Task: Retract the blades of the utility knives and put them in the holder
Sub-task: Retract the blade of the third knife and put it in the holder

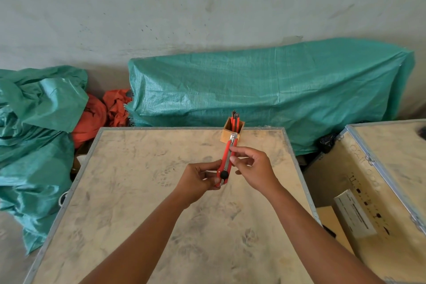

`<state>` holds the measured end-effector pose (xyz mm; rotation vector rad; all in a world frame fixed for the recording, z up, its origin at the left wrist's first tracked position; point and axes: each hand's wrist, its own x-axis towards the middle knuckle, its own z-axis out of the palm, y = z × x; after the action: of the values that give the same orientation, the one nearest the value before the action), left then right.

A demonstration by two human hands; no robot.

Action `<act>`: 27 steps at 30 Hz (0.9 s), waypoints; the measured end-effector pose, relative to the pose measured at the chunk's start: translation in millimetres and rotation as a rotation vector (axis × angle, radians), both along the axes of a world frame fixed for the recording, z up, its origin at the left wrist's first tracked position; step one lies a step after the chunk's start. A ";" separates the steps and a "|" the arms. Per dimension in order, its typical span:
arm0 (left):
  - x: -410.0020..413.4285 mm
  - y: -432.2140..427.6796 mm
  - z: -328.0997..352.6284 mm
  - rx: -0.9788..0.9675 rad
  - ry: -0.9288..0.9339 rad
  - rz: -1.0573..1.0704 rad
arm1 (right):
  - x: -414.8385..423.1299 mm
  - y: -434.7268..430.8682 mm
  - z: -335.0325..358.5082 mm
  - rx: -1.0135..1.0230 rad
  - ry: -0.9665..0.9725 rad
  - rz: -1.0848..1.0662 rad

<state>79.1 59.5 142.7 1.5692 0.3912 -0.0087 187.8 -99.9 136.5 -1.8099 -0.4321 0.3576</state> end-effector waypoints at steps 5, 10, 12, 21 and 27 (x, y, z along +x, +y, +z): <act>34.1 1.6 4.8 -0.010 -0.009 -0.022 | 28.5 1.3 5.4 0.039 0.023 -0.011; 75.3 10.3 0.1 0.001 -0.014 -0.045 | 67.6 5.1 3.9 0.026 -0.008 -0.021; 94.4 14.7 -3.1 0.002 -0.015 -0.046 | 86.9 8.1 0.6 0.023 -0.010 -0.036; 205.4 44.6 -43.3 0.265 0.071 0.069 | 190.7 40.2 -36.9 -0.054 -0.167 -0.227; 269.1 59.3 -90.2 0.415 0.206 -0.064 | 235.4 66.0 -90.0 -0.116 -0.293 -0.251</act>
<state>348.2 118.7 52.5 1.9992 0.5286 -0.1479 423.2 -33.9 46.5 -2.0115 -0.3857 -0.0590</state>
